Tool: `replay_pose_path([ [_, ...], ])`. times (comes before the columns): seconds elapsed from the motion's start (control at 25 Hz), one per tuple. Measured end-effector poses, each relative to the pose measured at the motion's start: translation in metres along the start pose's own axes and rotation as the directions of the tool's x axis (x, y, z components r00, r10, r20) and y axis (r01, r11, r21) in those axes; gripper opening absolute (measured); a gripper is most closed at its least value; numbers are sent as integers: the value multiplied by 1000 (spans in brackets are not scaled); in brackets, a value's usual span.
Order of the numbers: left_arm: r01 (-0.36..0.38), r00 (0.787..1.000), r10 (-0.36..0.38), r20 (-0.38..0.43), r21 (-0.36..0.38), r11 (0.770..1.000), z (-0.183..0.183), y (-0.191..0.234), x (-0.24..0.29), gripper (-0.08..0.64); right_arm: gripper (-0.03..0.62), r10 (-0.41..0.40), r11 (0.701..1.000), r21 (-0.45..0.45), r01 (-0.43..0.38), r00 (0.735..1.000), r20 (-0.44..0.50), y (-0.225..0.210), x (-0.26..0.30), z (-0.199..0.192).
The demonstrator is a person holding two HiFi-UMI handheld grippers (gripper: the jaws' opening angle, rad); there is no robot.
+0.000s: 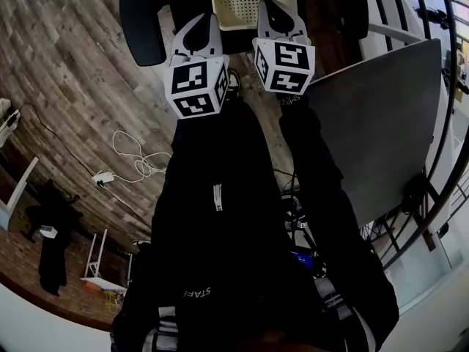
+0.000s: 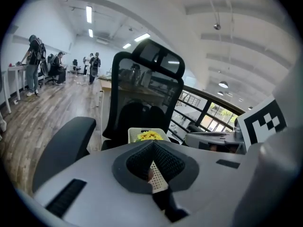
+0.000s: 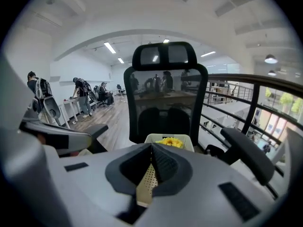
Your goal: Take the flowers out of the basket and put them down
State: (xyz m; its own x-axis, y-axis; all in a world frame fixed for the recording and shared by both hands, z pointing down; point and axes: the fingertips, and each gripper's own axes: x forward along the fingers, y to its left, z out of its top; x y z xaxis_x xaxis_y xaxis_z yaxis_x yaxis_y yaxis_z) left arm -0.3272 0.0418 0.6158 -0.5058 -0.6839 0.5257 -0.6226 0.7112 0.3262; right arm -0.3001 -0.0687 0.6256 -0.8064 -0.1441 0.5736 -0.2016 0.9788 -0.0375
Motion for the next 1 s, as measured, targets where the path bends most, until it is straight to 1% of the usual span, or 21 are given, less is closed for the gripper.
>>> replay_pose_path([
  [0.16, 1, 1000, -1, -20, 0, 1000, -27, 15, 45, 0, 14, 2, 1000, -5, -2, 1000, -26, -12, 47, -31],
  [0.36, 8, 999, -8, -53, 1, 1000, -58, 26, 88, 0, 15, -9, 1000, -18, 7, 996, -88, -27, 96, -70],
  [0.52, 12, 998, -11, -64, 12, 1000, -69, 36, 115, 0, 15, -22, 1000, -16, 20, 989, -143, -40, 133, -92],
  [0.68, 15, 997, -14, -75, 13, 1000, -74, 46, 130, 0, 66, -18, 1000, -9, 16, 977, -211, -45, 158, -113],
  [0.84, 18, 996, -16, -86, 15, 1000, -74, 55, 144, 0, 78, -25, 1000, 5, 28, 966, -259, -53, 178, -126],
  [0.92, 17, 996, -16, -89, 11, 1000, -73, 58, 151, 0, 106, -18, 1000, 12, 22, 959, -283, -56, 188, -132],
  [1.0, 14, 996, -13, -92, 9, 1000, -74, 62, 159, 0, 158, -2, 1000, 18, 8, 951, -308, -57, 200, -138],
])
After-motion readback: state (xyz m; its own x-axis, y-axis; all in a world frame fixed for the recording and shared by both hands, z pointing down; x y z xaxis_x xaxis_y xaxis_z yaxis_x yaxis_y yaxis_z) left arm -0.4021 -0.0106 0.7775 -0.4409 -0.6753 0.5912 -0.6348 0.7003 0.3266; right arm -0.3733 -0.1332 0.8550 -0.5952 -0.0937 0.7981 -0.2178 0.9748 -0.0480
